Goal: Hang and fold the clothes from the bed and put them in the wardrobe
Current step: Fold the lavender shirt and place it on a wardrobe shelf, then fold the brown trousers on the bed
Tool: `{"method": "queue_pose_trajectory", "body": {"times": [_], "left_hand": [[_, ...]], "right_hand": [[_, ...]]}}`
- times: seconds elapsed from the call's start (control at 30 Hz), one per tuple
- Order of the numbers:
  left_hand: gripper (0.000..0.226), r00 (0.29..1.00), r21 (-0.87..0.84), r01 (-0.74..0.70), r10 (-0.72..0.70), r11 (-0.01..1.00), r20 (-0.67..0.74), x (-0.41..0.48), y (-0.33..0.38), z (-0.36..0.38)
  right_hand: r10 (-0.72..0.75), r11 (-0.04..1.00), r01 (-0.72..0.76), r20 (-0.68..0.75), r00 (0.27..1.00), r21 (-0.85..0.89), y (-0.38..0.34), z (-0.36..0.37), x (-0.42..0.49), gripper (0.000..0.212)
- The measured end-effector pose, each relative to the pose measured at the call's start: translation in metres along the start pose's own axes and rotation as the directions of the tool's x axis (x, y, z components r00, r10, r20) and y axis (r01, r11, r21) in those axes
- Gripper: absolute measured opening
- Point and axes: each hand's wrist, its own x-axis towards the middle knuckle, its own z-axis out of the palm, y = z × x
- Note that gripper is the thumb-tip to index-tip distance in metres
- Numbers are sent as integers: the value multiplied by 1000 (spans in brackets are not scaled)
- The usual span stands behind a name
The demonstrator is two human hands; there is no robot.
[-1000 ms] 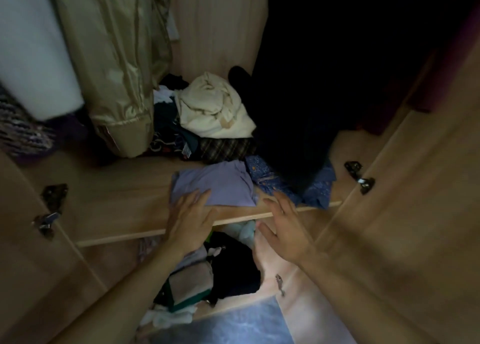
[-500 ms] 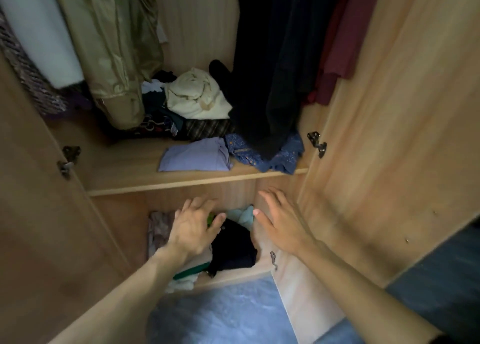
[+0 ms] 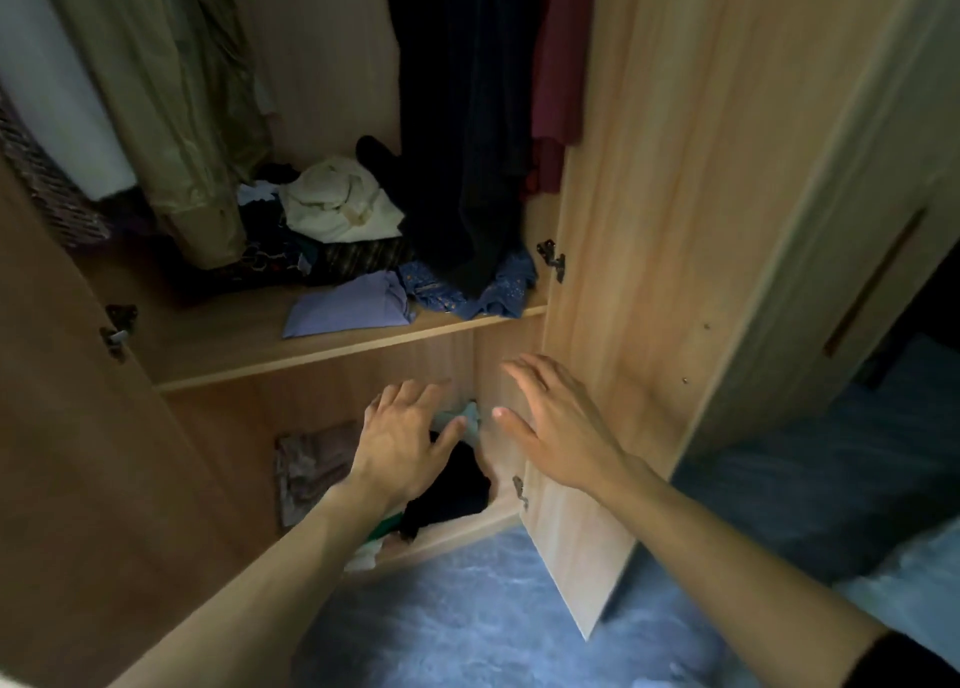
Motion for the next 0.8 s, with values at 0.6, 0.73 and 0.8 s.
{"method": "queue_pose_trajectory", "body": {"times": [0.6,0.73,0.8], "left_hand": [[79,809,-324,-470,548,821,215,-123,159,106],[80,687,-311,-617,687,723,236,-153,220,111],[81,639,-332,-658,734,676,230,-173,256,111]], "right_hand": [[710,656,-708,-104,696,-263,4,-75,-326,67],[830,480,-852,-205,518,-210,0,-105,-429,77],[851,414,-892,-271,450,-181,4,-120,-478,75]]}}
